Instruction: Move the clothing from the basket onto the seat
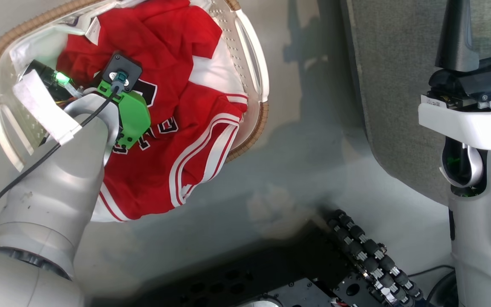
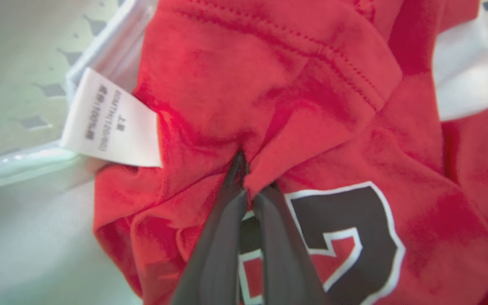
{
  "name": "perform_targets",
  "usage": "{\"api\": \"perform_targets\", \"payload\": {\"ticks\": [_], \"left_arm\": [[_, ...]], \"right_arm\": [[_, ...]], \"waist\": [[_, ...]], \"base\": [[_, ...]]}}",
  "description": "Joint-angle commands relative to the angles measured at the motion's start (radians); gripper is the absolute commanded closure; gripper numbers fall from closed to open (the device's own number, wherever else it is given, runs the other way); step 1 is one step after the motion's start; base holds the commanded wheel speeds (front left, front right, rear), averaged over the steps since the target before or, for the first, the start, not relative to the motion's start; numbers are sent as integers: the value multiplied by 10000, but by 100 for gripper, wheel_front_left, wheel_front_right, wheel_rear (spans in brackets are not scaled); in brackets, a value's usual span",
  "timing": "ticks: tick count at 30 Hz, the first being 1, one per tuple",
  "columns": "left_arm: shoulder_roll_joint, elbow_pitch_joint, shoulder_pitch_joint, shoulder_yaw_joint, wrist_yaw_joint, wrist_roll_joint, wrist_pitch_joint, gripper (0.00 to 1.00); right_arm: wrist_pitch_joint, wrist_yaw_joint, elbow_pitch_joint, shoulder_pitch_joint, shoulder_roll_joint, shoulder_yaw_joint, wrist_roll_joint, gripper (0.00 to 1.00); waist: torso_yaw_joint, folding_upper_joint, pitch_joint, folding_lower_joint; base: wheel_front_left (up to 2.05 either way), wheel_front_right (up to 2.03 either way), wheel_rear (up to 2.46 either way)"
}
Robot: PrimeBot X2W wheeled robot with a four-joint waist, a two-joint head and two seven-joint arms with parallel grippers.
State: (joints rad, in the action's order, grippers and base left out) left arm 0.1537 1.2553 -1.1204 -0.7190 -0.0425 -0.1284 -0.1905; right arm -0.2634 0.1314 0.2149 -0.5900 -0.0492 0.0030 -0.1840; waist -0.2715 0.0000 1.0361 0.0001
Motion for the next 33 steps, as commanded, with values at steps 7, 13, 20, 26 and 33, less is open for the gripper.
{"api": "perform_targets", "payload": {"ticks": [7,13,20,26,33], "left_arm": [[-286,-357,611,150,-132,-422,-614,100],[-339,-1300,1383,337,-277,-811,-749,100],[-172,-3245,2838,716,-369,-1163,-753,100],[71,-4509,3758,596,-538,-1070,-753,100],[881,-5769,4154,333,-698,-852,-739,100]], "right_arm": [[-20,-14,-402,218,-26,105,253,0],[-22,-14,-939,515,-27,391,629,0],[-22,-14,-1810,1047,-35,563,1139,0],[-22,-14,-2640,1750,-35,517,1345,0],[-20,-14,-3535,2667,-33,675,1235,0]], "waist": [[419,0,-847,-1],[957,0,-2054,-1],[1593,0,-3995,-1],[2035,0,-5749,-1],[2192,0,-7821,-1]], "base": [[0,0,0],[0,0,0],[0,0,0],[0,0,0],[0,0,0]]}}
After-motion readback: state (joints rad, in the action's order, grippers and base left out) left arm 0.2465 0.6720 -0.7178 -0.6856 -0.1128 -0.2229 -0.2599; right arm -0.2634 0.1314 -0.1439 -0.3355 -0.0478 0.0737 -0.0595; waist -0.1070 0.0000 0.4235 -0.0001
